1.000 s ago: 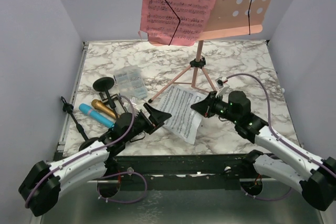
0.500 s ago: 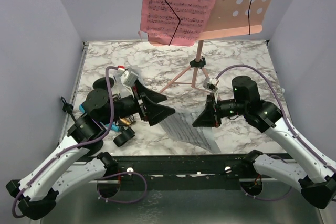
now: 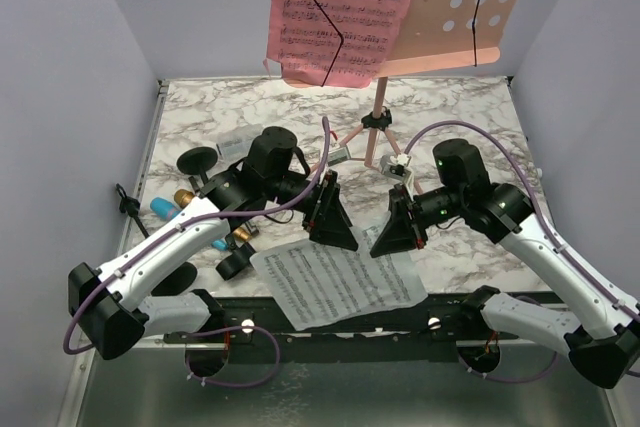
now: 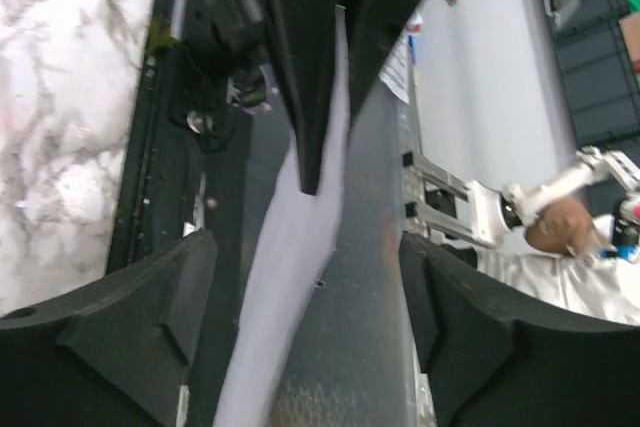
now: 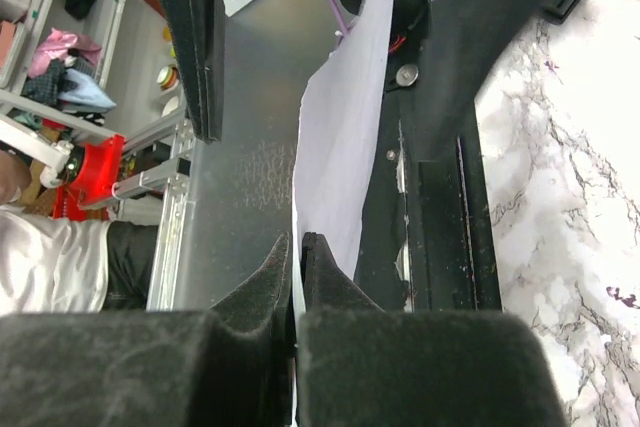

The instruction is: Set up the instrument practice props

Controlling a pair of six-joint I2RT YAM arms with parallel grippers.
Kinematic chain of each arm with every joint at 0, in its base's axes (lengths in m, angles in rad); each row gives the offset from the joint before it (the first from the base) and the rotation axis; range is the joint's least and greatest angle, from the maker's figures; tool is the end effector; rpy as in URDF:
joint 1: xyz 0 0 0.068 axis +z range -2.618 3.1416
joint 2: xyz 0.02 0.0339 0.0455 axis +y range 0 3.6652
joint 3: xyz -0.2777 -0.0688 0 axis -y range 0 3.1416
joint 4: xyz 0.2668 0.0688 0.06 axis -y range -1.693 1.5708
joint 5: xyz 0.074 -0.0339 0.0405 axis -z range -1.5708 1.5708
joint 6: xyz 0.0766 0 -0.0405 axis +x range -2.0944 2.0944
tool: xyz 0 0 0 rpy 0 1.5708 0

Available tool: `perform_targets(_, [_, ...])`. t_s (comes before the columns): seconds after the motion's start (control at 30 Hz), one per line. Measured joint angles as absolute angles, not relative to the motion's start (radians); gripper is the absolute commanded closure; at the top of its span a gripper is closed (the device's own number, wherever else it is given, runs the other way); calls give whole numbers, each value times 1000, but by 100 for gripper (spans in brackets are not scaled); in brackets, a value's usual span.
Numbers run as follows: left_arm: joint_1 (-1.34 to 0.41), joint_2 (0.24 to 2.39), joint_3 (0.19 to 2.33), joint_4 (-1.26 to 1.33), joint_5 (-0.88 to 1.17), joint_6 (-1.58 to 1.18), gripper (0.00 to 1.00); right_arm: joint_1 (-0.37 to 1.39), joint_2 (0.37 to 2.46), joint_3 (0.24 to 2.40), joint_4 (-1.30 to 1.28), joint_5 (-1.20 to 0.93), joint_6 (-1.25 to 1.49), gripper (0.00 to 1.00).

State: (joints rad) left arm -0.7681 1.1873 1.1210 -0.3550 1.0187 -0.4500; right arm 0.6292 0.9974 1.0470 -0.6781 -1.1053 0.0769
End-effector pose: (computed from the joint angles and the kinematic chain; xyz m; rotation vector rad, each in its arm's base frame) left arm 0.1636 -0.2487 0.3665 1.0823 1.9525 -1.7395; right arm 0.1380 0.1851 0.3562 -1.2184 1.8573 1.5996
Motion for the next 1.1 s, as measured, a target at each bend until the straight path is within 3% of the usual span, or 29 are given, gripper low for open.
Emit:
perform_targets(0.33, [-792,1200,1121,-364,1119,-454,70,629,1016,1044,-674,-1121,78,100])
perform_targets(0.43, [-801,1219,1121,-366,1119,-456,97,629,1016,1044,-673,-1121,78,99])
perform_targets(0.47, [-803,1223,1121,-369,1118,-455,100,629,1016,1044,-670,-1121,79,93])
perform_targets(0.63, [-803,1204,1121,-398,1034,-420,100,629,1001,1039,-645,-1042,112,46])
perform_targets(0.77, [-805,1139,1122,-469,819,-375,100,630,944,1003,-610,-794,170,21])
perform_targets(0.9, [-805,1037,1124,-549,545,-346,100,630,901,946,-543,-475,270,4])
perform_targets(1.1, [-805,875,1118,-600,289,-334,100,528,929,833,-395,-199,400,3])
